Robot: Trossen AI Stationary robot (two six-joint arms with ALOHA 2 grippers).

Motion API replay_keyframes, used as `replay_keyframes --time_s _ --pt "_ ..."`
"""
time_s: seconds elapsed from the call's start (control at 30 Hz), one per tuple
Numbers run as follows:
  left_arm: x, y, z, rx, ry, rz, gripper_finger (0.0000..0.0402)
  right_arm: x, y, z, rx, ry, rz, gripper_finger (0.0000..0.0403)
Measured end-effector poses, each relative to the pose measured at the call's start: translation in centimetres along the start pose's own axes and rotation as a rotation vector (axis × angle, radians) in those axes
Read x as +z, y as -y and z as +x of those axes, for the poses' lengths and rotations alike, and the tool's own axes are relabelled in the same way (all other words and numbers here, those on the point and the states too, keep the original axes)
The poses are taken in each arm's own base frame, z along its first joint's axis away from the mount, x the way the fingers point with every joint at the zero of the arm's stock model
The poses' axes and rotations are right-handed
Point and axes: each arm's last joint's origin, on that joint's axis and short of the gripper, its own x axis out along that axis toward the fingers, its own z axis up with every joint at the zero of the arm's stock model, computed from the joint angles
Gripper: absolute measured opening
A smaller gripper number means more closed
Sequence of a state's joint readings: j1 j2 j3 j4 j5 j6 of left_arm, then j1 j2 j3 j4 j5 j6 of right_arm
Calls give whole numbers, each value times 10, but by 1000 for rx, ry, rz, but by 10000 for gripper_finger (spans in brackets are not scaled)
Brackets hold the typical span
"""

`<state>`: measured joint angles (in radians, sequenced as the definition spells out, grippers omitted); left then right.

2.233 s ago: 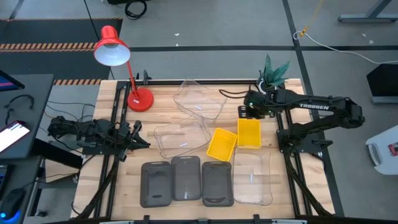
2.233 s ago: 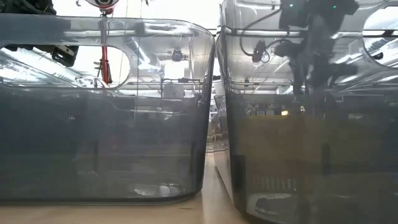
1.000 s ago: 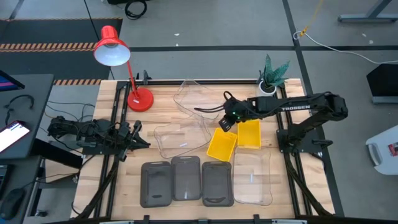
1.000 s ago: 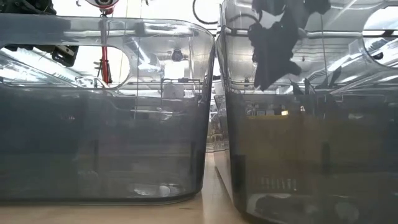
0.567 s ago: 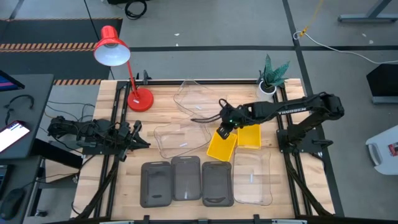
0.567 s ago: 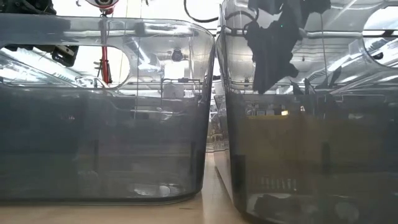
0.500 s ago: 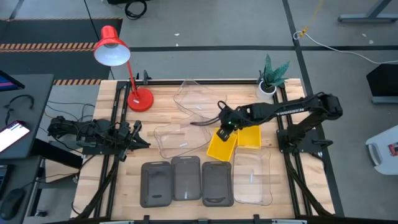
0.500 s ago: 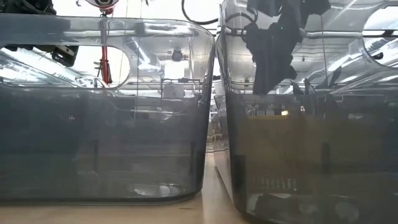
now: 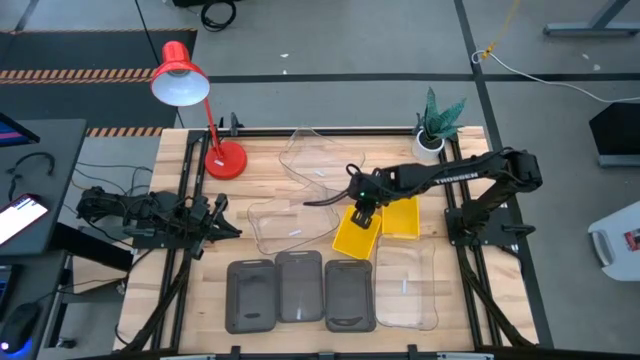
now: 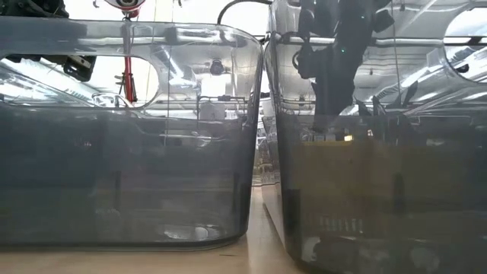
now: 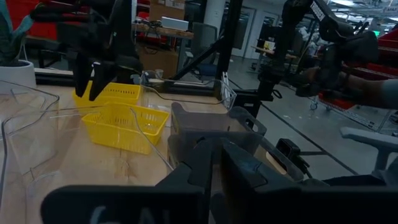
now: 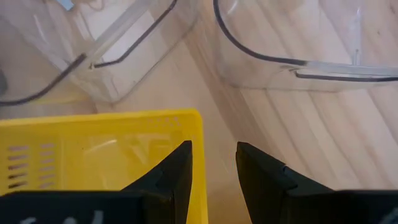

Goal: Stack baskets by color
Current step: Stack the left yellow bin on the right stacked yellow bins

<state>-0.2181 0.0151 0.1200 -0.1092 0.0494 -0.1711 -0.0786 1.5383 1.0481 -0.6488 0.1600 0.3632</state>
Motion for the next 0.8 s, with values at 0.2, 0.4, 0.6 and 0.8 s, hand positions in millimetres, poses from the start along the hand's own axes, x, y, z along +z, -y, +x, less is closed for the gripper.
replay_keyframes --time_s 0.2,0.4,0.6,0.8 --pt "0 0 0 -1 0 0 28 -2 1 0 19 -31 -10 129" --pt "0 0 0 0 1 0 33 -5 2 0 10 -59 -7 130" --pt "0 0 0 0 1 0 34 -6 1 0 51 -83 -17 130" --pt "0 0 0 0 1 0 26 -6 2 0 34 -84 -55 130"
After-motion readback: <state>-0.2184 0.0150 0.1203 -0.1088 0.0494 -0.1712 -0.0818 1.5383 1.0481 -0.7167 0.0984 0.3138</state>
